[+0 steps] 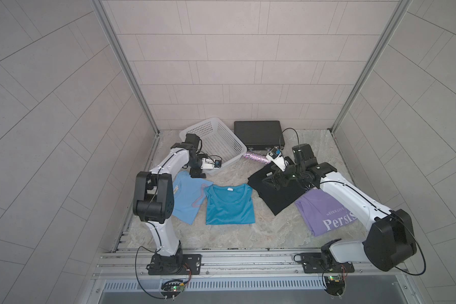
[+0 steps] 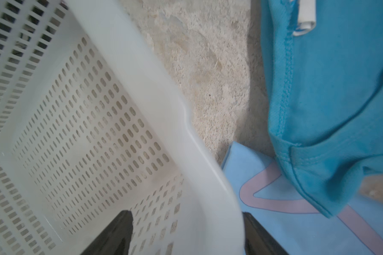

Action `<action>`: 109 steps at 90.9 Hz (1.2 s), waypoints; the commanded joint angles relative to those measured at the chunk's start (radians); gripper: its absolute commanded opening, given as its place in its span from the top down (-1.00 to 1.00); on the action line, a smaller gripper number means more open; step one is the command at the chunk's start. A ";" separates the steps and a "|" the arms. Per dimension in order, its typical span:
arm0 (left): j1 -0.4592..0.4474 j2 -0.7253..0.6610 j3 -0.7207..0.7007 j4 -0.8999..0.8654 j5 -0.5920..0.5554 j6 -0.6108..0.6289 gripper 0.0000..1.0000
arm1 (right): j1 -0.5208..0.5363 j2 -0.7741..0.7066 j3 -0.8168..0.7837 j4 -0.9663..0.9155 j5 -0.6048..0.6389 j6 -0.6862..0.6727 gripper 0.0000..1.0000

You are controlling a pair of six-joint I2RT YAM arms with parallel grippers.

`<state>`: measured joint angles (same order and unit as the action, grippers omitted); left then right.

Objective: Put the folded t-shirts into the basket
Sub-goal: Adjust the bin at the center of the board.

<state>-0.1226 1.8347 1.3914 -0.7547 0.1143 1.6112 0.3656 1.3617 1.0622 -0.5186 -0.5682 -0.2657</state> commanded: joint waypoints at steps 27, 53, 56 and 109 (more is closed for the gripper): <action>-0.124 -0.106 -0.063 0.053 0.133 -0.443 -0.87 | -0.020 -0.018 0.015 -0.017 0.002 -0.023 -1.00; -0.235 0.069 0.096 0.191 -0.051 -0.947 -0.67 | -0.025 -0.027 0.010 -0.011 0.028 -0.027 -1.00; -0.244 0.082 0.106 0.195 -0.055 -0.954 -0.57 | -0.027 -0.029 0.009 -0.010 0.027 -0.027 -1.00; -0.312 0.056 0.051 0.140 -0.107 -0.783 0.38 | -0.048 -0.013 0.016 -0.021 0.010 -0.027 -1.00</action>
<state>-0.4324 1.9373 1.4765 -0.5488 -0.0154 0.7860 0.3183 1.3594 1.0622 -0.5247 -0.5453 -0.2813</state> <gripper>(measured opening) 0.323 0.999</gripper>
